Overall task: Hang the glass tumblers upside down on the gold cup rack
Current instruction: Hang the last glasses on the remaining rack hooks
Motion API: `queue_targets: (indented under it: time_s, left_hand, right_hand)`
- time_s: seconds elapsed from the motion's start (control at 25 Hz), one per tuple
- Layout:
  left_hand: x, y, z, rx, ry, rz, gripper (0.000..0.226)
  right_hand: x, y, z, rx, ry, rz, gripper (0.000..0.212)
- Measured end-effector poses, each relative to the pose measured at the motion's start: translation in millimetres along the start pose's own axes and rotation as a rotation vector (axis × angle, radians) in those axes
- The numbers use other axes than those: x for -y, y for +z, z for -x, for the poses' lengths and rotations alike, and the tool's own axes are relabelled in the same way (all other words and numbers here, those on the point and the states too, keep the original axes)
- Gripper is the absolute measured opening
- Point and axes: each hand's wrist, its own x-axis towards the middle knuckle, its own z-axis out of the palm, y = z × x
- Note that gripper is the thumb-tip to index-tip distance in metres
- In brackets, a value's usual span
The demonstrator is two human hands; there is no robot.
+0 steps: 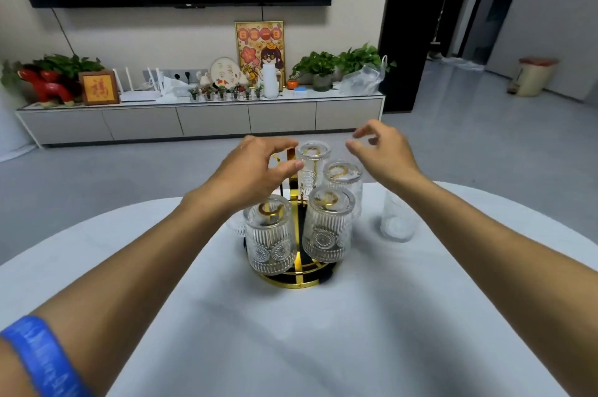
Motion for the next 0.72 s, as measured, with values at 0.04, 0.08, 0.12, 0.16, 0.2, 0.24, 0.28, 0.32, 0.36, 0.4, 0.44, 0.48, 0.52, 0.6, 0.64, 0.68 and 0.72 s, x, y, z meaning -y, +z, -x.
queue_targets:
  time_s: [0.04, 0.08, 0.12, 0.16, 0.2, 0.24, 0.28, 0.32, 0.36, 0.4, 0.44, 0.48, 0.52, 0.6, 0.64, 0.68, 0.72]
  left_hand:
    - [-8.5, 5.1, 6.6, -0.056, 0.004, -0.110, 0.051]
    - [-17.4, 11.2, 13.8, -0.120, 0.017, -0.169, 0.051]
    - [-27.8, 18.7, 22.9, -0.169, 0.019, -0.159, 0.052]
    - [-36.9, 25.8, 32.3, -0.200, 0.009, -0.112, 0.055]
    - [-43.9, 32.2, 41.1, -0.225, -0.003, -0.054, 0.058]
    - [-48.8, 37.5, 47.5, -0.246, -0.017, -0.008, 0.060]
    - [-51.8, 40.5, 52.0, -0.270, -0.026, 0.017, 0.061]
    - [-53.0, 41.8, 54.7, -0.292, -0.029, 0.026, 0.061]
    - [-52.5, 42.0, 57.2, -0.316, -0.030, 0.035, 0.060]
    - [-51.3, 41.4, 59.4, -0.339, -0.036, 0.052, 0.058]
    - [-50.2, 39.7, 60.9, -0.363, -0.048, 0.068, 0.056]
    - [-49.2, 37.3, 62.0, -0.391, -0.067, 0.074, 0.053]
    - [-48.3, 34.3, 63.3, -0.425, -0.090, 0.069, 0.049]
    - [-49.7, 27.7, 69.3, -0.495, -0.131, 0.078, 0.040]
    - [-52.0, 24.2, 73.1, -0.520, -0.139, 0.104, 0.036]
    - [-55.7, 20.4, 77.2, -0.534, -0.143, 0.139, 0.032]
    - [-60.2, 17.0, 80.5, -0.536, -0.145, 0.180, 0.028]
  right_hand:
    - [-18.3, -13.4, 15.4, -0.077, 0.038, 0.029, 0.028]
    - [-37.2, -24.4, 31.3, -0.115, 0.087, 0.083, 0.031]
    - [-54.8, -34.4, 48.2, -0.108, 0.133, 0.155, 0.037]
    - [-69.1, -40.1, 62.5, -0.067, 0.161, 0.226, 0.044]
    - [-80.2, -42.2, 72.7, -0.011, 0.170, 0.290, 0.051]
    - [-88.2, -41.7, 78.4, 0.045, 0.165, 0.351, 0.054]
    - [-93.3, -39.0, 79.6, 0.093, 0.149, 0.422, 0.050]
    - [-96.8, -34.7, 78.9, 0.124, 0.124, 0.509, 0.041]
    - [-97.9, -30.6, 77.9, 0.136, 0.092, 0.594, 0.029]
    - [-98.1, -27.7, 77.8, 0.133, 0.054, 0.672, 0.019]
    - [-98.0, -27.2, 78.3, 0.126, 0.017, 0.730, 0.012]
    - [-97.5, -28.8, 79.7, 0.128, -0.013, 0.752, 0.009]
    - [-96.1, -31.5, 83.5, 0.137, -0.030, 0.731, 0.007]
    - [-88.0, -39.9, 98.5, 0.107, -0.037, 0.589, 0.005]
    - [-80.7, -44.9, 108.5, 0.054, -0.041, 0.486, 0.005]
    - [-71.1, -50.6, 118.9, -0.012, -0.058, 0.385, 0.006]
    - [-59.6, -57.2, 129.2, -0.088, -0.087, 0.297, 0.007]
